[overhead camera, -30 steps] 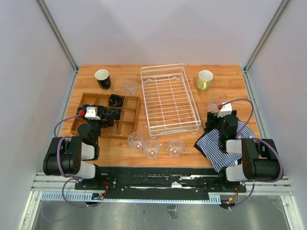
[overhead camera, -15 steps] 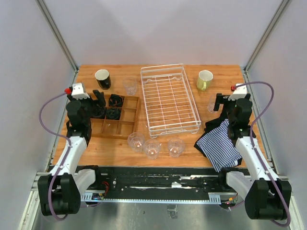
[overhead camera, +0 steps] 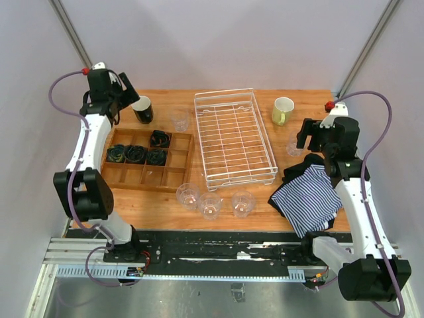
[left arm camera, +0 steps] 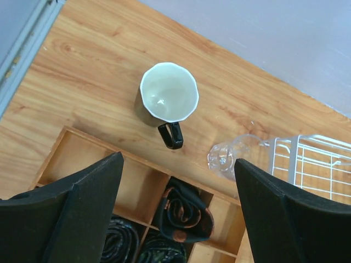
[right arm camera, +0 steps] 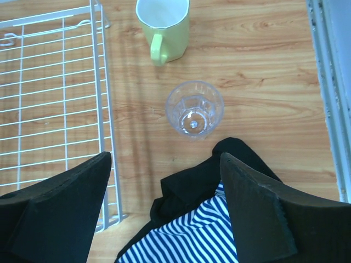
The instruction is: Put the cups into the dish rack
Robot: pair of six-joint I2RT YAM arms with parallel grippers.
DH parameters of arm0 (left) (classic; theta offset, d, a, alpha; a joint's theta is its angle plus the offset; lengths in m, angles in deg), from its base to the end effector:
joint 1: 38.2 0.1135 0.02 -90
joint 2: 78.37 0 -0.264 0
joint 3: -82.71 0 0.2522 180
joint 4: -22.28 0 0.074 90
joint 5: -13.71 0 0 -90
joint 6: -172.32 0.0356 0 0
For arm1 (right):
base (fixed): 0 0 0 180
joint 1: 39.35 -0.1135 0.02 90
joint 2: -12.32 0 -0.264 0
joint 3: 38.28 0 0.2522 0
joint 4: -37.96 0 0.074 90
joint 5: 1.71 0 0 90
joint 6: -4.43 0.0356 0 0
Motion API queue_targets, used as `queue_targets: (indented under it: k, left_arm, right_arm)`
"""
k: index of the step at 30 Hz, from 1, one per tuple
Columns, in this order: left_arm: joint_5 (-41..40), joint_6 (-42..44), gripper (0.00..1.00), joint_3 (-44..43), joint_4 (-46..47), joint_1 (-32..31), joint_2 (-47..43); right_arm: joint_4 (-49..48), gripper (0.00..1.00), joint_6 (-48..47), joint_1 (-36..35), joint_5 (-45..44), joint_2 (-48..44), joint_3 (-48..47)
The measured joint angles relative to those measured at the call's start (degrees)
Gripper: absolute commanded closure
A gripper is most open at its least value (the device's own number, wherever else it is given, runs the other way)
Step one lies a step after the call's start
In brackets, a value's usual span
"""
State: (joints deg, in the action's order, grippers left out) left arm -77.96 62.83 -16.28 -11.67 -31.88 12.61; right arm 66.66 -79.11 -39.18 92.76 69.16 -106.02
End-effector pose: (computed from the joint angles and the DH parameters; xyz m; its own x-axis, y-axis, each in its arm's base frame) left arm 0.3704 0.0421 0.3647 -0.3645 -0.3759 -0.8520 -0.2733 0.9178 -0.2880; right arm 0.2275 0.0021 0.3487 -0.3118 0.1131 -0.9434 -0.0364 0.9907 0.1308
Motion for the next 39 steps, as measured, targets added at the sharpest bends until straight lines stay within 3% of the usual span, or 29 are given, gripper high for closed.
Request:
queue_targets:
  k: [5, 10, 16, 26, 29, 39]
  left_arm:
    - [0.37, -5.44, 0.14, -10.36, -7.58, 0.44, 8.52]
    - [1.62, -8.85, 0.23, -18.80, -12.92, 1.11, 17.27]
    - [1.64, -11.21, 0.37, -20.85, -16.50, 2.49, 24.26]
    - [1.38, -12.61, 0.42, -33.05, -19.82, 3.45, 33.81]
    - [1.77, -13.03, 0.47, -36.46, -19.85, 3.45, 36.30]
    - [3.30, -14.16, 0.55, -38.64, -20.52, 3.45, 42.32]
  right_arm:
    - [4.63, 0.21, 2.40, 0.00, 1.88, 1.14, -4.15]
    - [6.95, 0.22, 4.13, 0.00, 3.67, 1.36, -6.88]
    - [8.17, 0.22, 5.77, 0.00, 5.73, 2.01, -8.26]
    - [9.16, 0.21, 5.81, 0.00, 5.84, 3.52, -10.64]
    - [9.38, 0.21, 5.81, 0.00, 5.84, 3.89, -10.80]
    - [9.38, 0.21, 5.81, 0.00, 5.51, 4.74, -13.38]
